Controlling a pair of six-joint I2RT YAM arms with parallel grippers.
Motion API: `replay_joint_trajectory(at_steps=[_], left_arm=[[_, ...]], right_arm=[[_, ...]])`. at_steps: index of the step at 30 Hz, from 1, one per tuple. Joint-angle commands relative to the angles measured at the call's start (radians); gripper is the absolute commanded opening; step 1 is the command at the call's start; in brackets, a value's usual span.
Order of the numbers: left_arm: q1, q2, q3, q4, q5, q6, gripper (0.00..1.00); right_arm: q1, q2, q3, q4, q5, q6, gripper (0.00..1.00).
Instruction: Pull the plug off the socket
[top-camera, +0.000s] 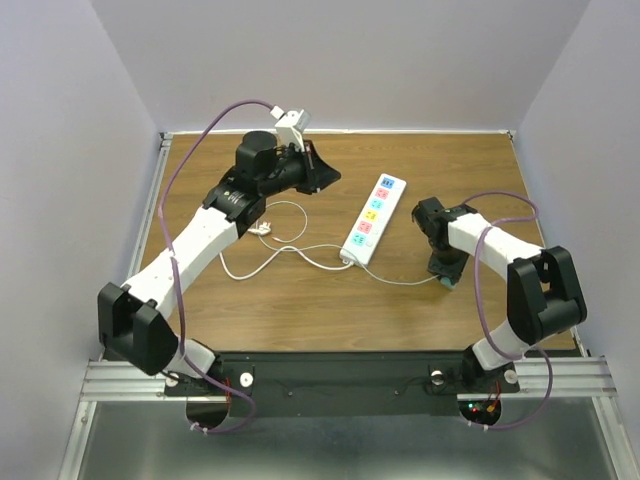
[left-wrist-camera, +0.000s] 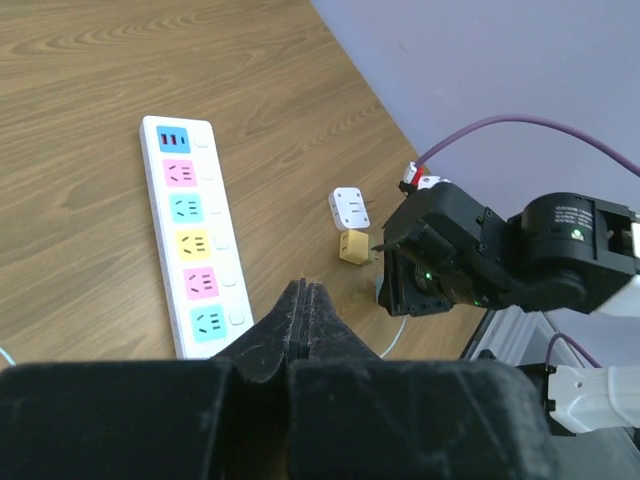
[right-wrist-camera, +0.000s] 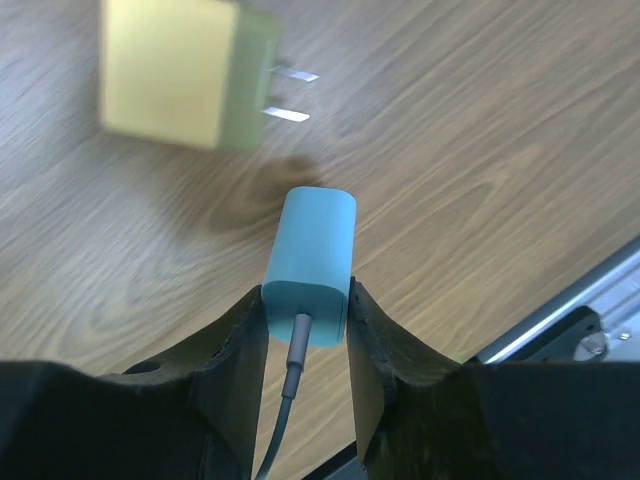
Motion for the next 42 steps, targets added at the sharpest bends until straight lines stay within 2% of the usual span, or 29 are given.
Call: replay_joint_trajectory(at_steps=[1, 3, 5, 6, 7, 9, 10, 13, 15, 18, 25, 31, 36, 42], left_arm=[[0.026, -0.092, -0.046, -0.008, -0.013, 0.002, 0.00], [0.041, -0.115, -0.064, -0.008, -0.014, 0.001, 0.00], [0.049, -0.143, -0.073, -0.008, -0.014, -0.005, 0.00], [0.055, -0.149, -0.082, -0.008, -0.014, -0.010, 0.04], [0.058, -0.164, -0.086, -0.008, -0.014, -0.013, 0.11], [0.059, -0.180, -0.099, -0.008, -0.020, -0.021, 0.26], [0.061, -0.187, -0.104, -0.008, -0.022, -0.024, 0.42], [0.066, -0.229, -0.116, -0.008, -0.030, -0.035, 0.56], [0.069, -0.253, -0.122, -0.008, -0.043, -0.033, 0.62], [0.070, -0.281, -0.118, -0.008, -0.065, -0.035, 0.62], [0.072, -0.324, -0.113, 0.001, -0.109, -0.045, 0.64], [0.072, -0.376, -0.147, 0.042, -0.116, -0.079, 0.65], [0.072, -0.411, -0.161, 0.039, -0.117, -0.091, 0.66], [0.072, -0.465, -0.188, 0.033, -0.114, -0.119, 0.66]], right_arm=[[-0.034, 0.013, 0.005, -0.023, 0.105, -0.010, 0.04], [-0.035, 0.027, 0.024, -0.017, 0.091, -0.032, 0.10], [-0.034, 0.030, 0.055, -0.006, 0.048, -0.074, 0.53], [-0.035, 0.019, 0.064, -0.001, 0.033, -0.087, 0.72], [-0.034, 0.006, 0.076, -0.001, 0.020, -0.107, 0.99], [-0.035, -0.024, 0.113, 0.000, -0.010, -0.127, 1.00], [-0.035, -0.065, 0.127, 0.000, -0.022, -0.140, 1.00], [-0.035, -0.126, 0.199, -0.003, -0.076, -0.187, 1.00], [-0.035, -0.189, 0.257, -0.003, -0.144, -0.228, 1.00], [-0.035, -0.278, 0.341, -0.001, -0.209, -0.259, 1.00], [-0.035, -0.497, 0.479, 0.051, -0.242, -0.286, 1.00], [-0.035, -0.695, 0.484, 0.106, -0.245, -0.297, 1.00], [-0.035, -0.777, 0.480, 0.100, -0.296, -0.291, 1.00], [-0.035, -0.772, 0.637, 0.052, -0.360, -0.279, 1.00]])
